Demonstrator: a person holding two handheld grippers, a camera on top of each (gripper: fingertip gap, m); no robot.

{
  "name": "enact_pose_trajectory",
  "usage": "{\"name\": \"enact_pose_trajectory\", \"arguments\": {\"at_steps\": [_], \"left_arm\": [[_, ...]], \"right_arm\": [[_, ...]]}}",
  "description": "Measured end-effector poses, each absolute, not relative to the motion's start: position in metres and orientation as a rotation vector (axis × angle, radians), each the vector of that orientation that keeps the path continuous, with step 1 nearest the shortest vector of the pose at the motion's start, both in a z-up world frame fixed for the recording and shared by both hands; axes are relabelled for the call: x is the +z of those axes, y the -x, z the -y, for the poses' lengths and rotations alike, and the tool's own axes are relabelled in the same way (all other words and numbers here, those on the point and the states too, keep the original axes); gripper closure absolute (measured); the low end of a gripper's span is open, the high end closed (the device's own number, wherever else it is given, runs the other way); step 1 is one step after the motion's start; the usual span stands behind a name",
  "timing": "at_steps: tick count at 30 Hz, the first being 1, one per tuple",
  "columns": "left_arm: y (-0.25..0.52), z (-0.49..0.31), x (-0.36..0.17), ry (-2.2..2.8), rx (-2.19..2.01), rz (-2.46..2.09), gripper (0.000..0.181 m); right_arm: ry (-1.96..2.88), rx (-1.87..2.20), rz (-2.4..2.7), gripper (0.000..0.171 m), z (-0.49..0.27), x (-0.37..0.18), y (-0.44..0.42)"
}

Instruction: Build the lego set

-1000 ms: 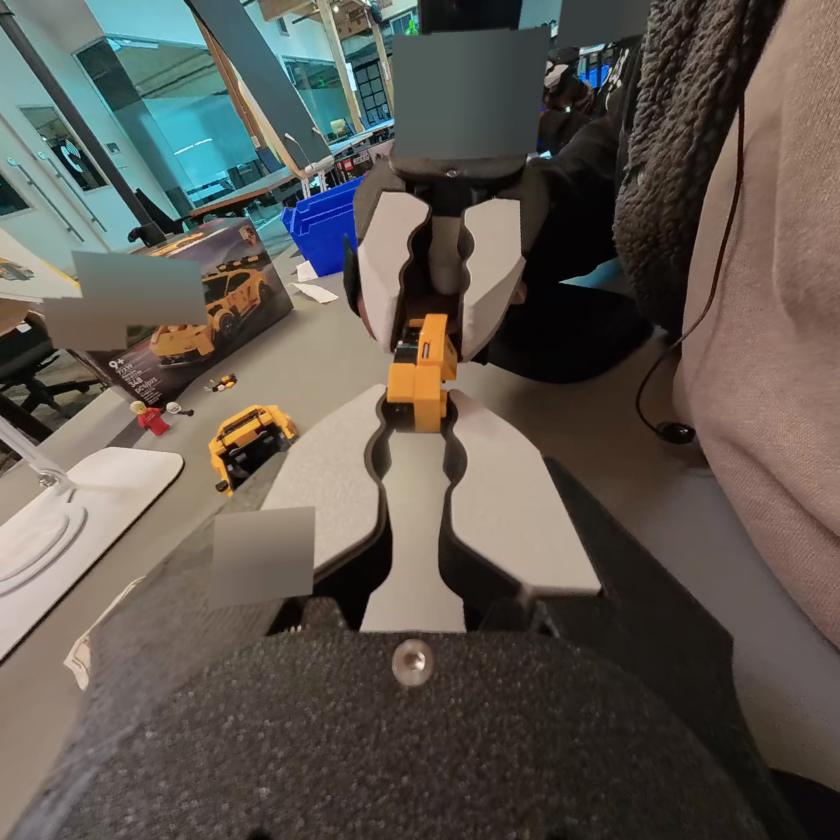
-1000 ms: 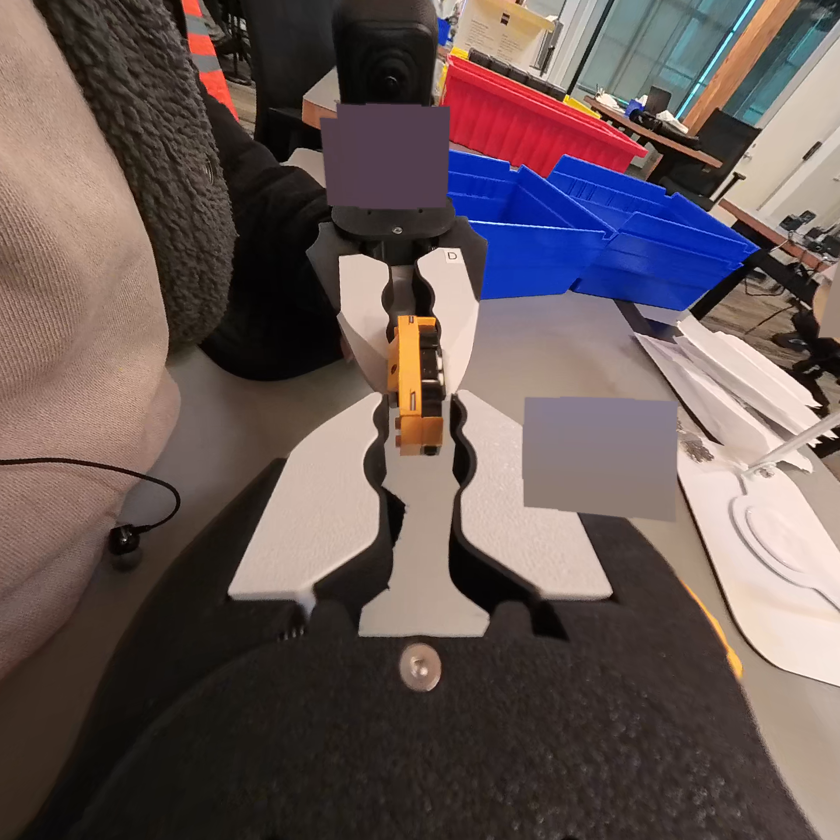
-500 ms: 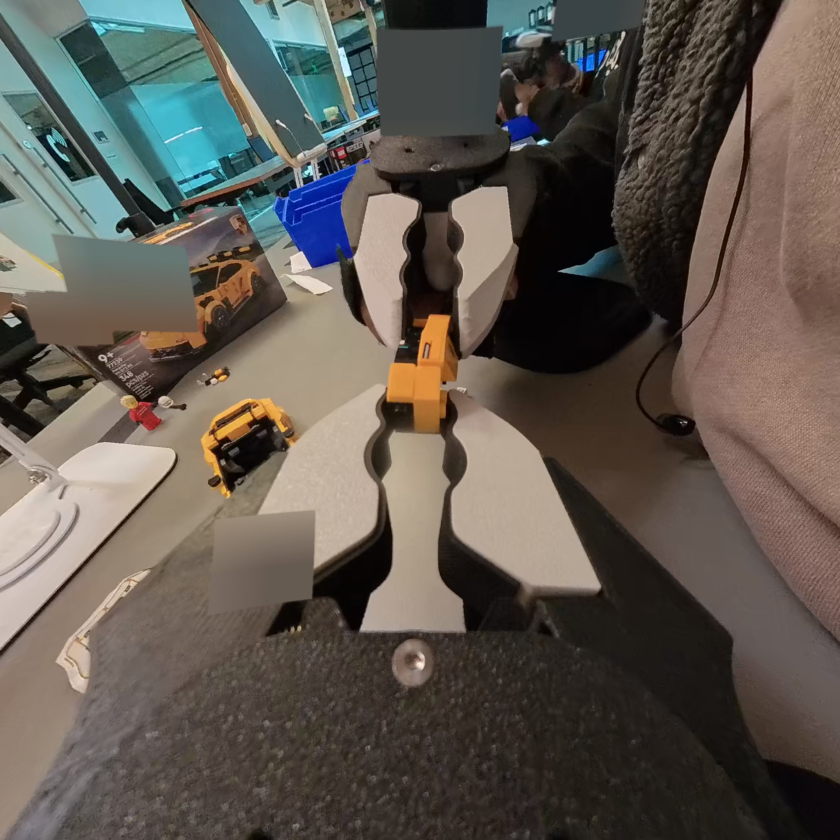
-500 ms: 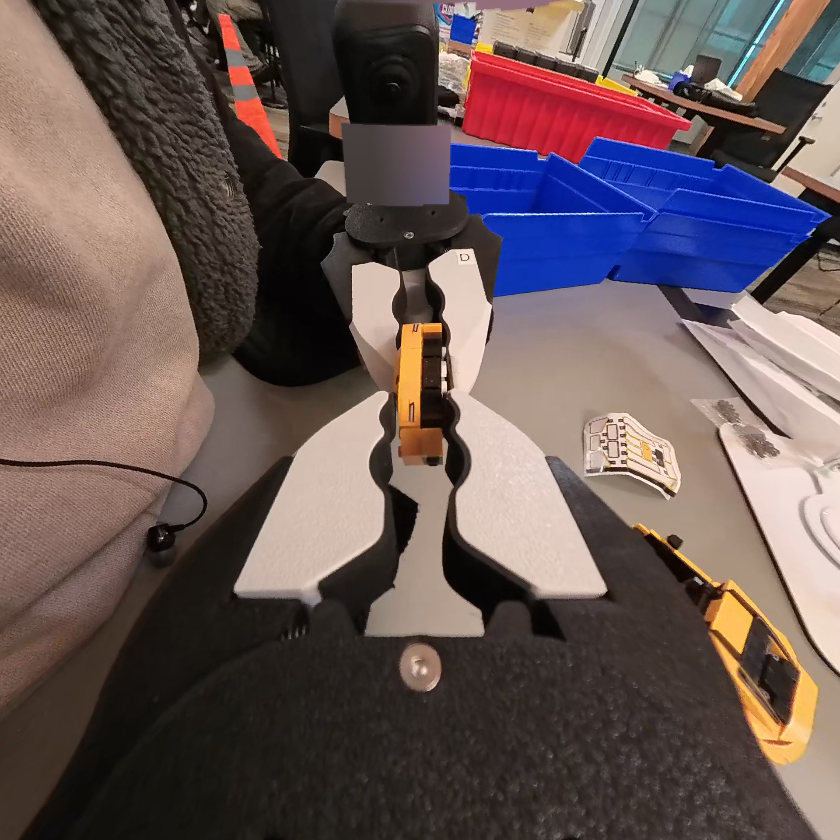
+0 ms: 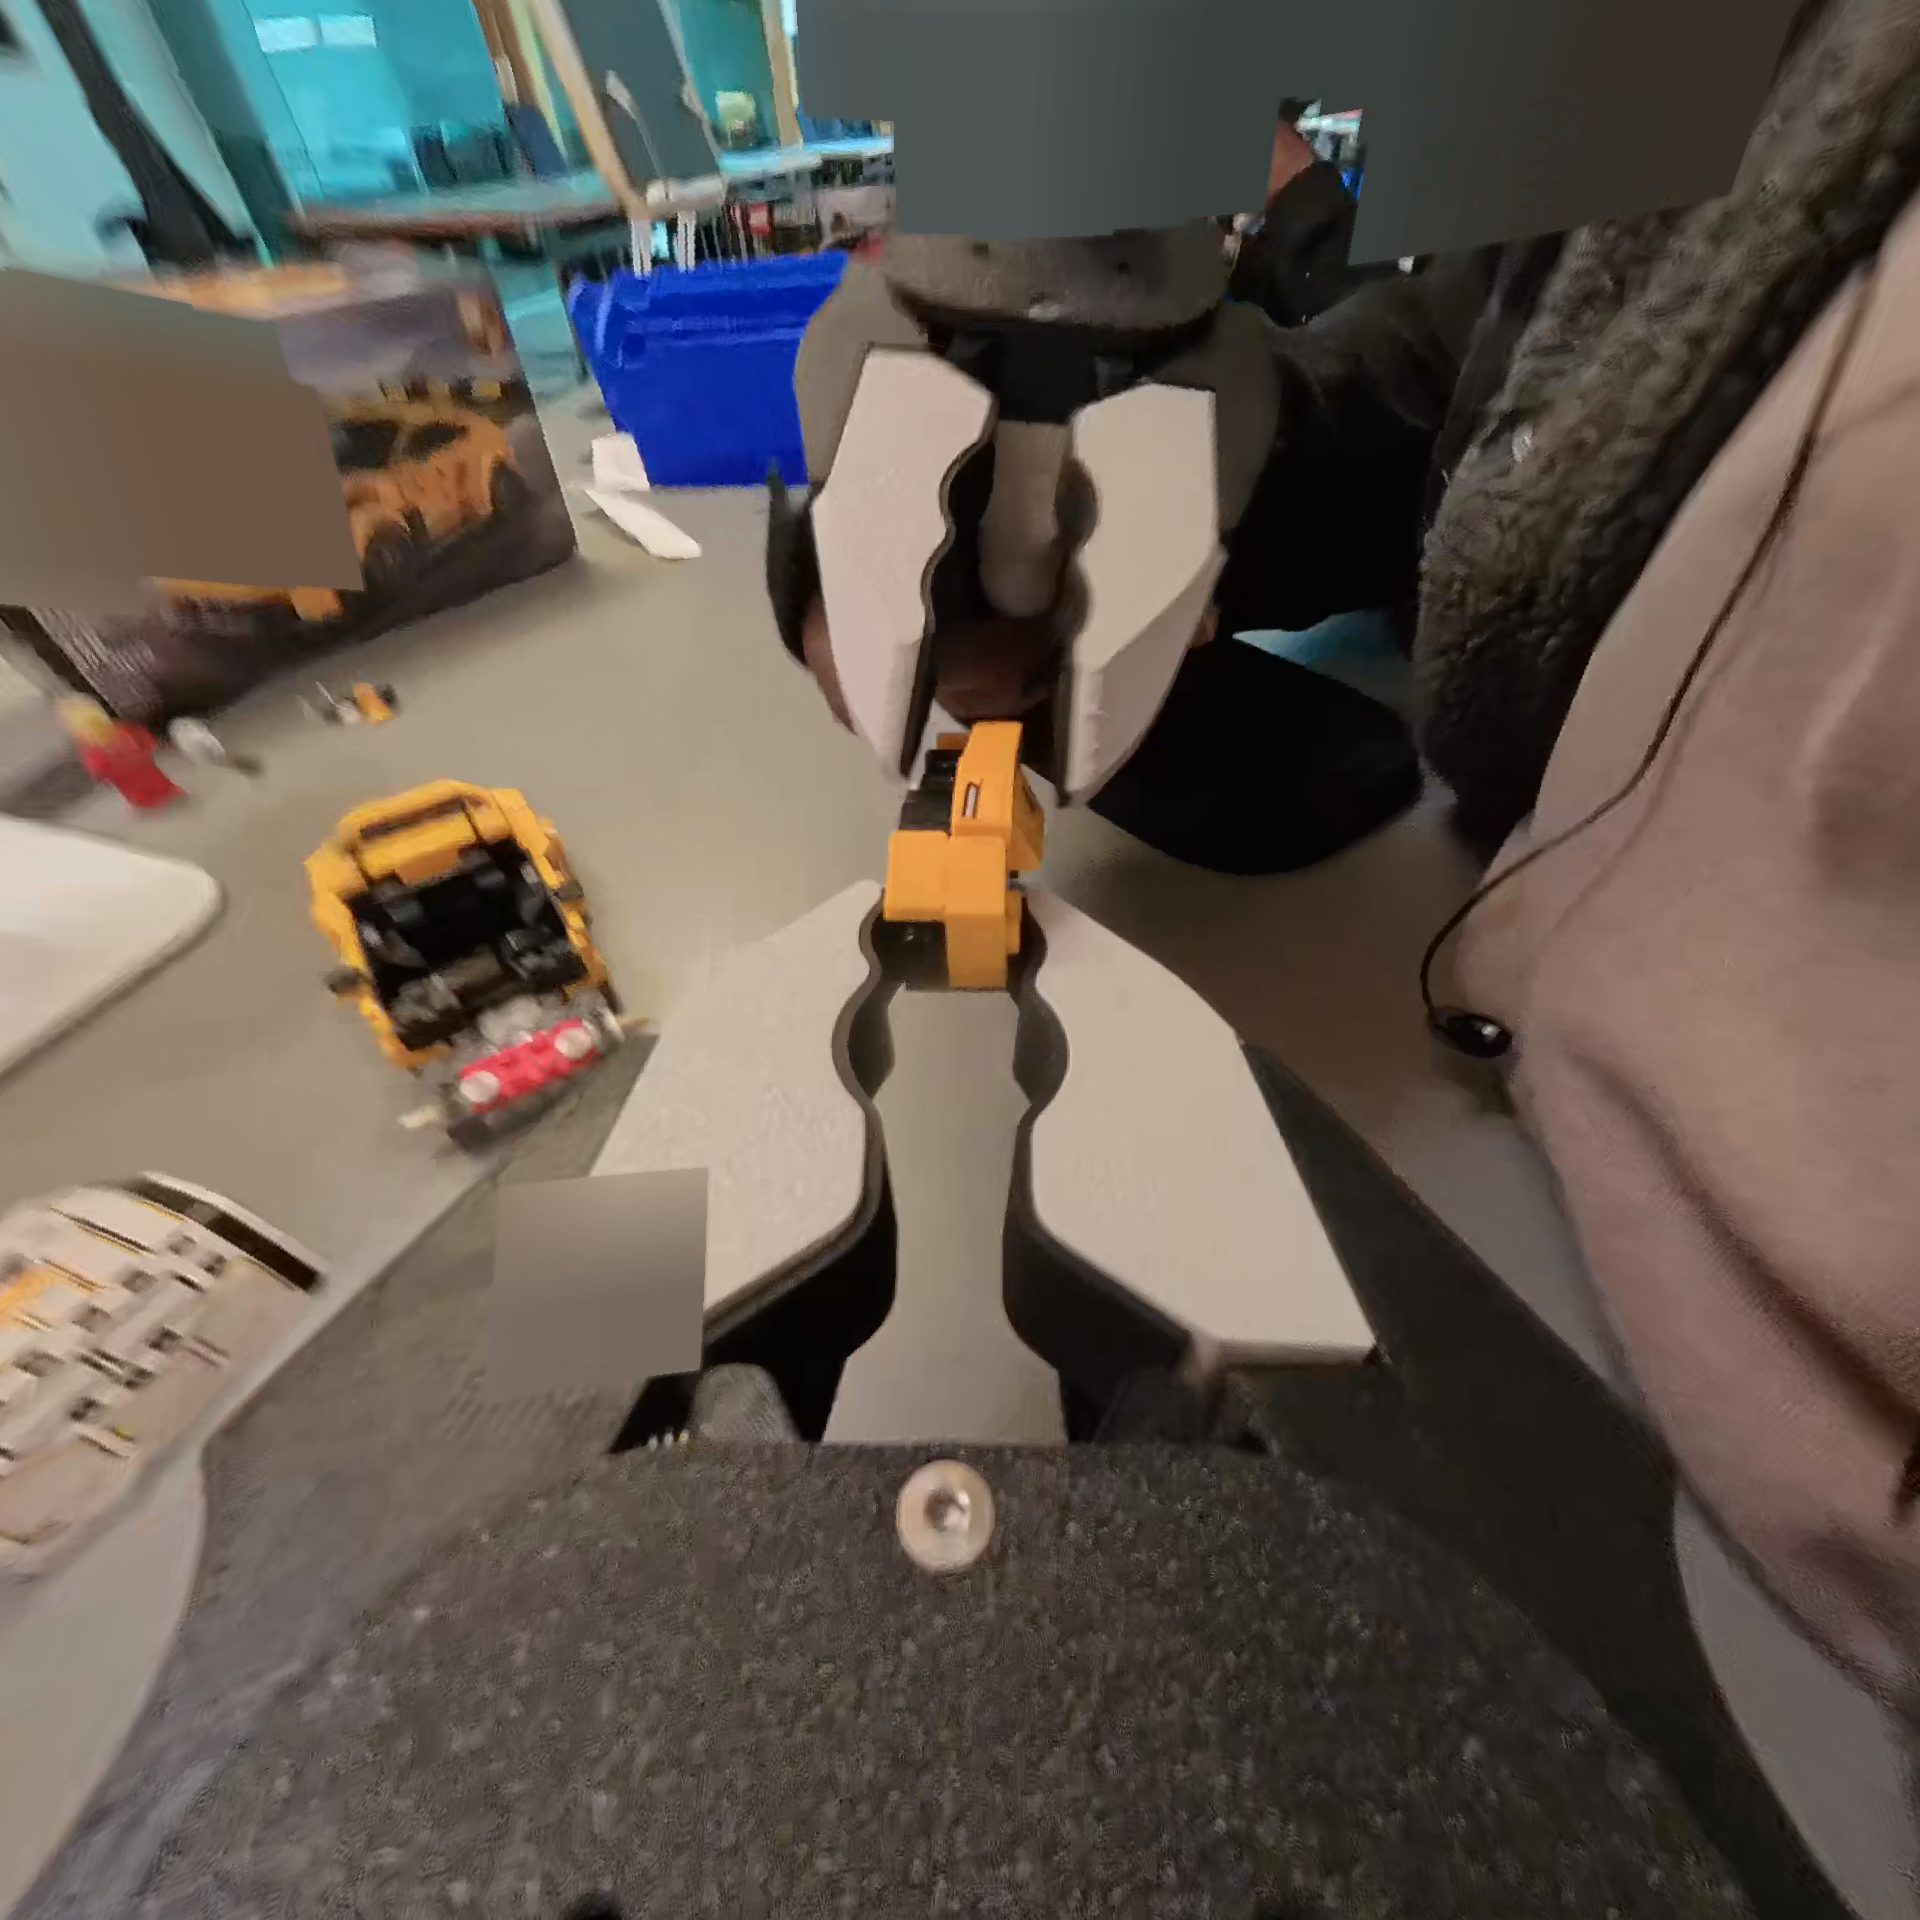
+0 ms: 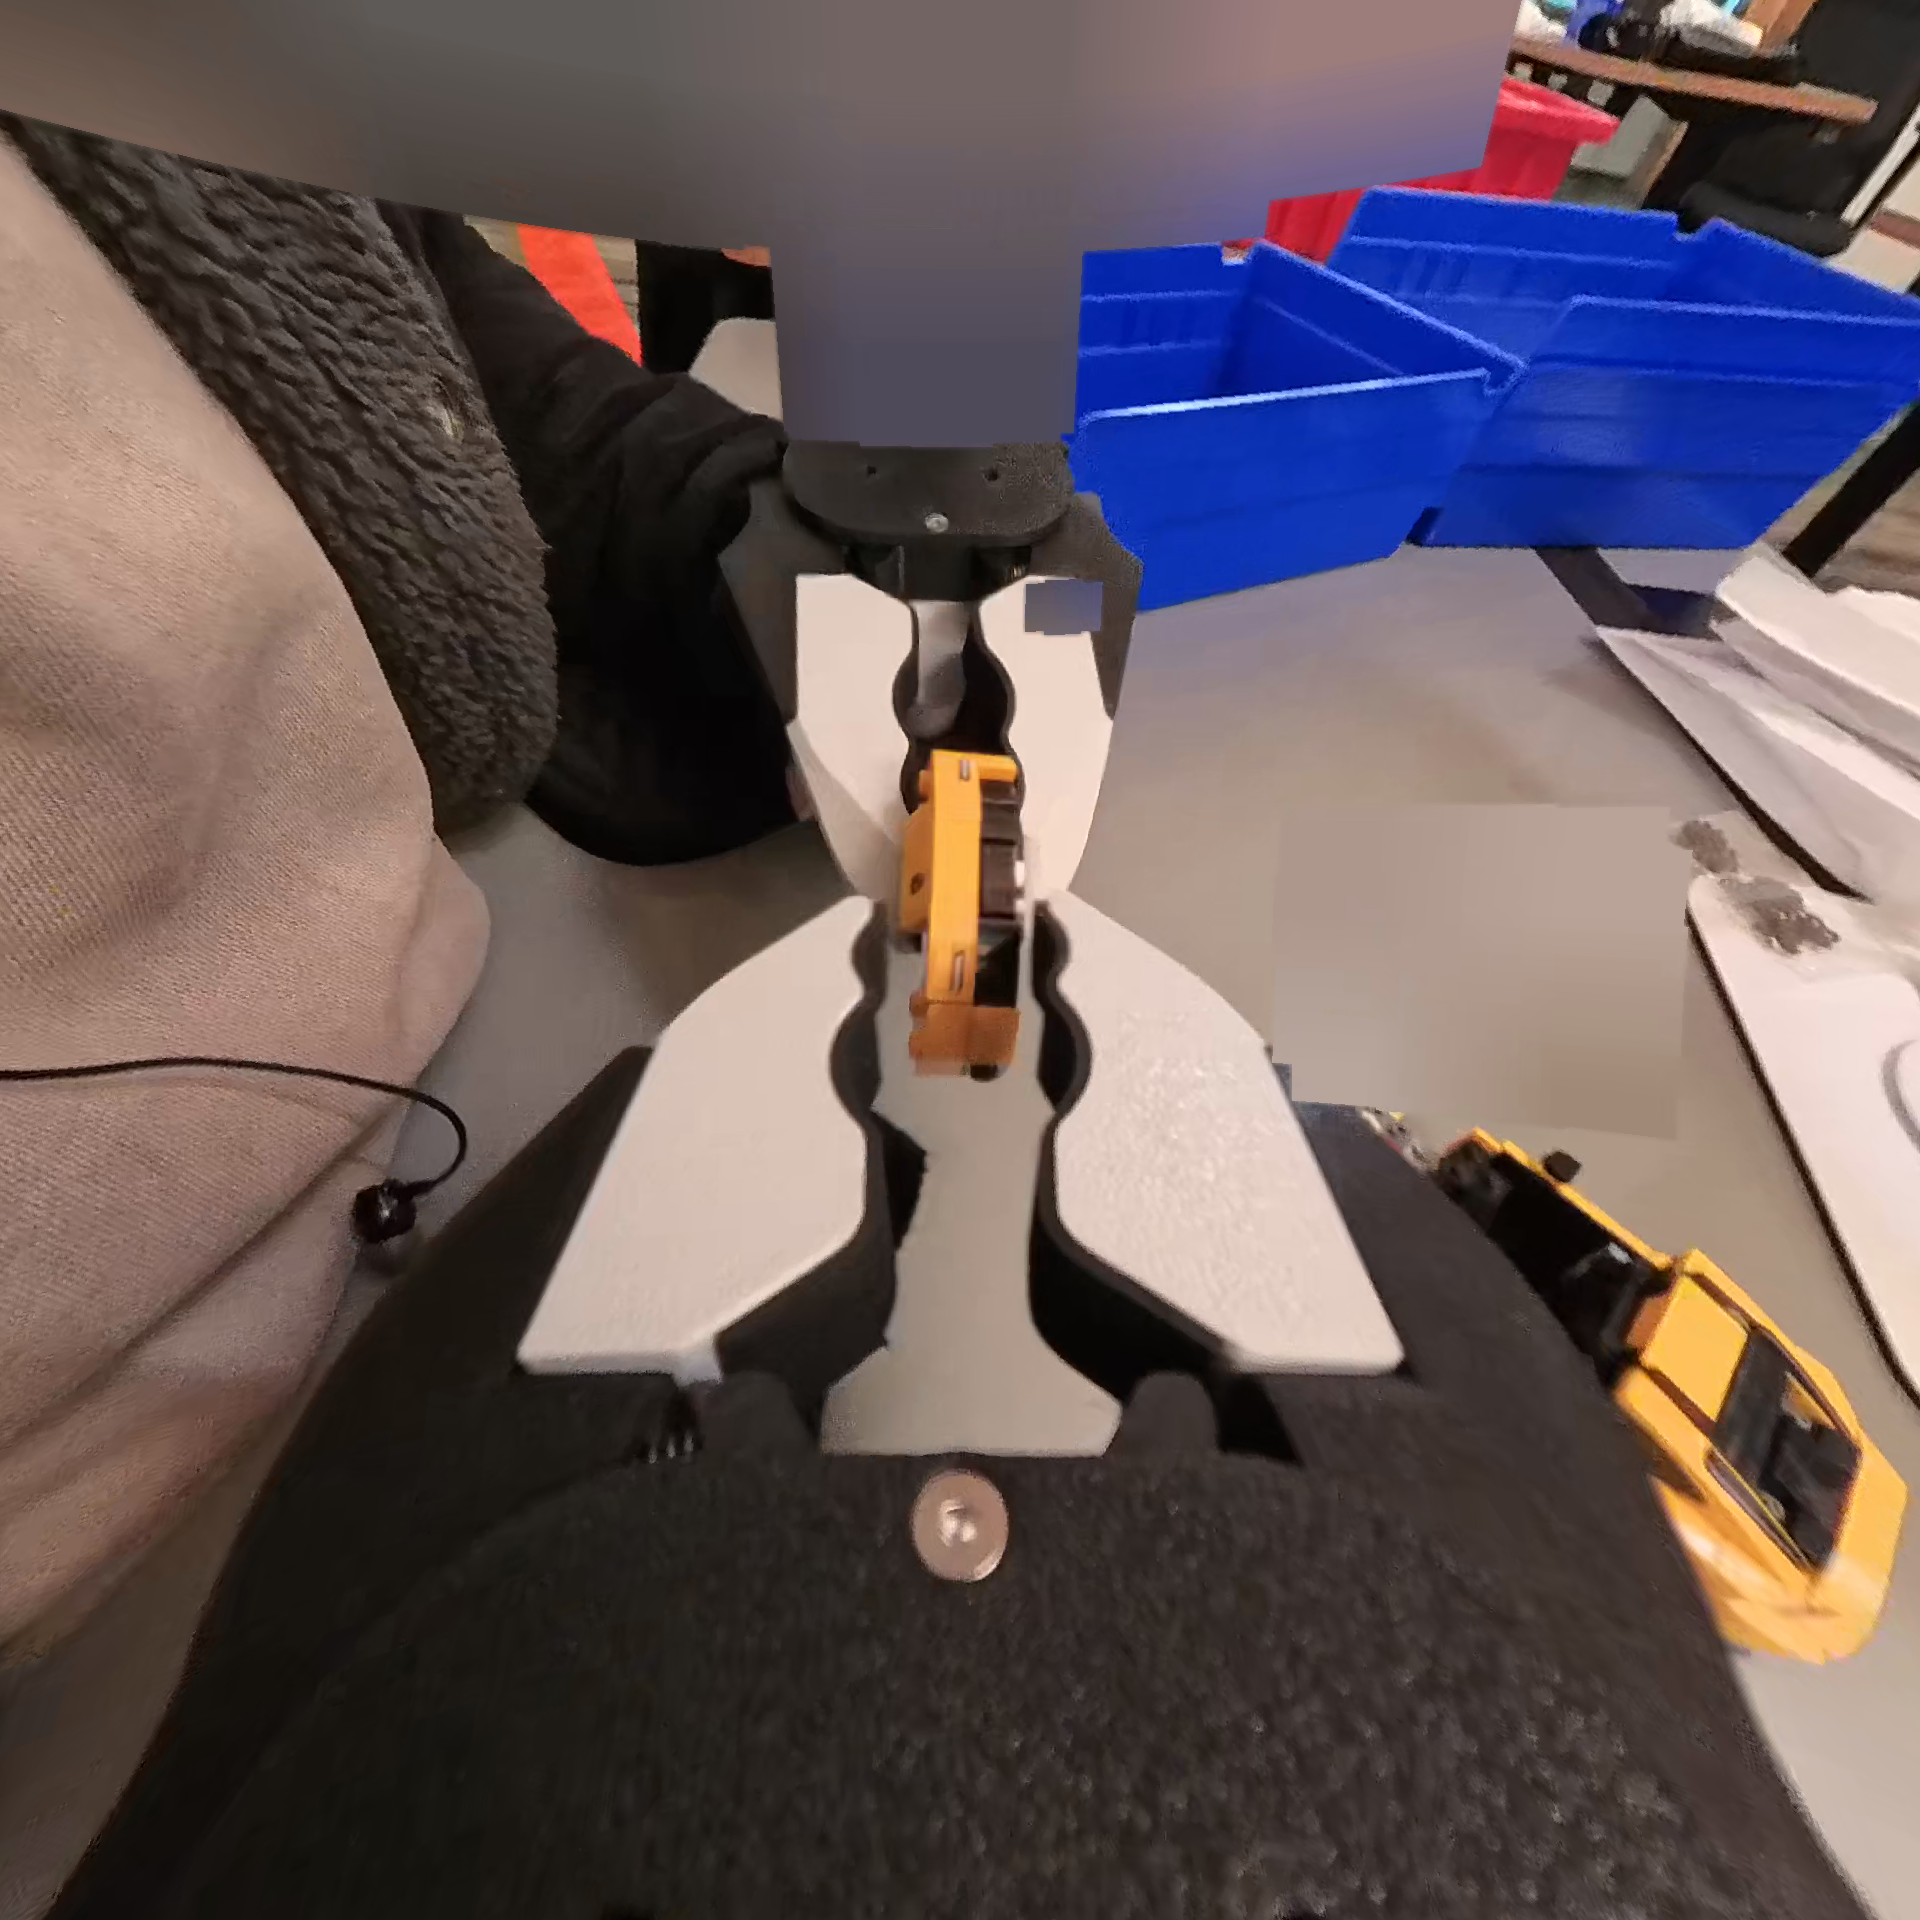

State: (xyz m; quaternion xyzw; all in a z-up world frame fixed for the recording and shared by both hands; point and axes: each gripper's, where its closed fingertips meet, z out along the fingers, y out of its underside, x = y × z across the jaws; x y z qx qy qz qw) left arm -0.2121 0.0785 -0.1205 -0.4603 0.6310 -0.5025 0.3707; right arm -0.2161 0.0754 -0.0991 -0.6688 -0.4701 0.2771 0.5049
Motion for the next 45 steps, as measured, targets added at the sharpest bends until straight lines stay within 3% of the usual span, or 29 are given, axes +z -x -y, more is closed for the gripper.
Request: {"name": "enact_pose_trajectory", "arguments": {"at_steps": [2,7,14,17,19,24,26,34,36,39,45], "left_arm": [[0.211,-0.08,-0.124,1.373,-1.462,-1.565,0.161],[0.206,-0.089,-0.117,1.762,-1.958,-1.198,0.161],[0.197,-0.086,-0.117,1.96,-2.186,-0.969,0.161],[0.194,-0.082,-0.119,2.007,-2.209,-0.941,0.161],[0.193,-0.079,-0.122,2.031,-2.216,-0.935,0.161],[0.194,-0.073,-0.126,2.063,-2.258,-0.917,0.158],[0.195,-0.074,-0.13,2.061,-2.188,-0.976,0.147],[0.202,-0.083,-0.141,1.739,-1.603,-1.439,0.131],[0.201,-0.081,-0.142,1.637,-1.488,-1.545,0.131],[0.2,-0.083,-0.145,1.545,-1.343,-1.633,0.149],[0.202,-0.085,-0.159,1.598,-1.336,-1.665,0.15]], "right_arm": [[1.659,0.651,1.112,0.137,-0.077,-0.1,0.203],[1.724,0.611,1.018,0.137,-0.077,-0.105,0.184],[1.702,0.422,1.001,0.125,-0.089,-0.109,0.187],[1.705,0.404,1.022,0.128,-0.09,-0.114,0.19],[1.706,0.387,1.028,0.14,-0.091,-0.116,0.189],[1.788,0.591,0.968,0.141,-0.087,-0.121,0.188],[1.831,0.709,0.915,0.141,-0.086,-0.123,0.186],[1.915,1.013,0.79,0.141,-0.084,-0.131,0.187],[1.906,1.046,0.795,0.141,-0.083,-0.131,0.19],[1.899,1.071,0.821,0.141,-0.082,-0.132,0.193],[1.952,1.038,0.878,0.141,-0.084,-0.147,0.194]]}}
